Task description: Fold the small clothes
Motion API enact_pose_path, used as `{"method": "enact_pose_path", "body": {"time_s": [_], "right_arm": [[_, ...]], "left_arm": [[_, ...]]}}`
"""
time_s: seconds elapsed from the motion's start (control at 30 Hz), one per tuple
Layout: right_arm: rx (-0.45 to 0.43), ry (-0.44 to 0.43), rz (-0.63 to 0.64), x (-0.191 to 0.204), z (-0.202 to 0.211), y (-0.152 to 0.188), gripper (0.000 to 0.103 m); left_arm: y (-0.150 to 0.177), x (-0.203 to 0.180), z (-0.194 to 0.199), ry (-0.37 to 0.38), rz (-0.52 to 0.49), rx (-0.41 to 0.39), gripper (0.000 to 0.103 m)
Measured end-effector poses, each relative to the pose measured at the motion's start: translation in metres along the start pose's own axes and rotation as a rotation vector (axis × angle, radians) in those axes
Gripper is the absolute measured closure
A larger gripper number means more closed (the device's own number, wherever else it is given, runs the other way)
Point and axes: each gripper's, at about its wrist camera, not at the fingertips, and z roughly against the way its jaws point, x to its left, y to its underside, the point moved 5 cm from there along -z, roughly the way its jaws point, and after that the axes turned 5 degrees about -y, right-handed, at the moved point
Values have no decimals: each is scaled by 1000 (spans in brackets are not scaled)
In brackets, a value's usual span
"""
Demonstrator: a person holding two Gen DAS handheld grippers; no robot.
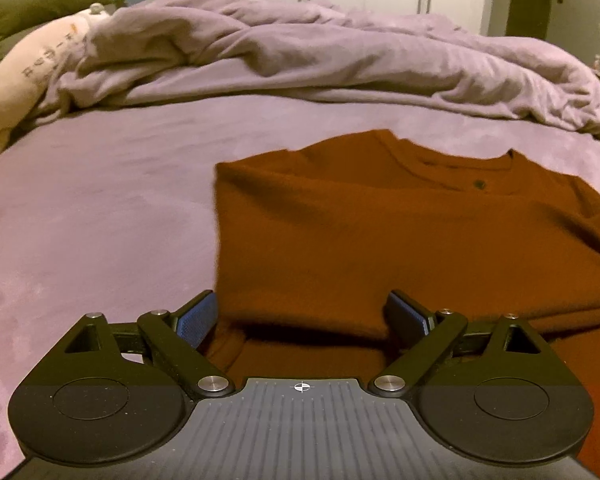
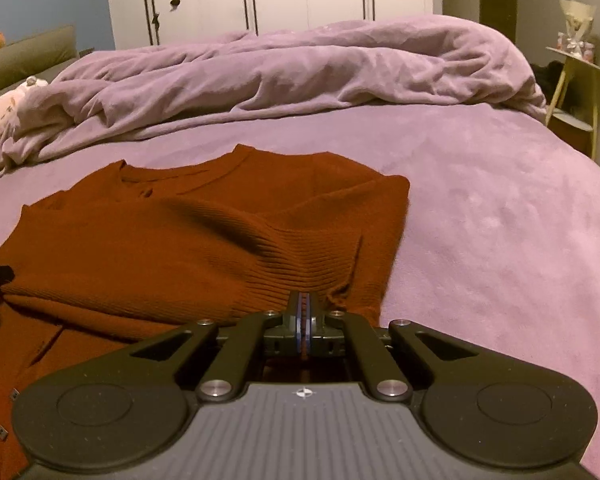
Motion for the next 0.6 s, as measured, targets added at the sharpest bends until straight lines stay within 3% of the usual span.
{"method": "enact_pose_path", "body": {"time_s": [0.2, 0.23, 0.27, 0.43, 0.6], "right_arm": [[62, 28, -38, 5, 27, 10, 103], [90, 30, -58, 6, 39, 19, 93], [115, 27, -87, 6, 52, 29, 90], [131, -9, -191, 6, 137, 98, 88], [162, -1, -198, 9, 189, 140, 86]], "left_arm": [[41, 36, 38, -34, 21, 88, 9], [53, 43, 52, -29, 18, 89, 8], [67, 51, 65, -23, 19, 95, 8], [131, 75, 116, -5, 18, 181, 8], [159, 82, 145, 67, 45, 217, 8]]}}
